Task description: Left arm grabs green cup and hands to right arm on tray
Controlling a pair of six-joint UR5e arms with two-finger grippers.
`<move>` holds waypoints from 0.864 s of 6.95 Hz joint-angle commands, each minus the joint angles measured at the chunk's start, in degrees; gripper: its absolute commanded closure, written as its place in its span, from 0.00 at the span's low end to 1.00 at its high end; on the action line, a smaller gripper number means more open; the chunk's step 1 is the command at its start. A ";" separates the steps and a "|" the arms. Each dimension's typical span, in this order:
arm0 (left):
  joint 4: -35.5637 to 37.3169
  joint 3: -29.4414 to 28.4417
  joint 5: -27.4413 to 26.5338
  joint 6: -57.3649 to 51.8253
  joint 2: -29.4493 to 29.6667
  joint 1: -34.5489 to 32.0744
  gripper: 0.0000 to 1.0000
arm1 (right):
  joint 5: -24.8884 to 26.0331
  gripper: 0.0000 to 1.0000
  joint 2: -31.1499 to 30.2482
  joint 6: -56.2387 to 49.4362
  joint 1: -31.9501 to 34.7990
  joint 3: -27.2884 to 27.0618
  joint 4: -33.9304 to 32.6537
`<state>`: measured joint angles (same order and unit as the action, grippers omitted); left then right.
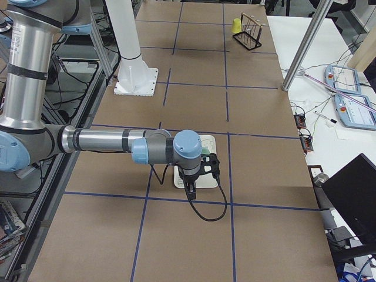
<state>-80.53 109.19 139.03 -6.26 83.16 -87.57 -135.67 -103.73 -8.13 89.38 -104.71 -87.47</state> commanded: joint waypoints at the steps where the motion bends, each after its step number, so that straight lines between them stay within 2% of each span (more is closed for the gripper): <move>1: 0.29 0.49 0.10 0.01 -0.02 0.03 0.00 | -0.12 0.00 -0.06 -1.45 0.00 0.12 -0.07; 6: 0.81 2.25 -0.08 0.01 -0.11 0.03 0.00 | -0.47 0.00 -0.06 -1.10 0.00 0.04 0.11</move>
<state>-79.87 111.45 139.02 -6.24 83.09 -87.54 -136.10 -103.80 -9.31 89.39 -104.60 -87.40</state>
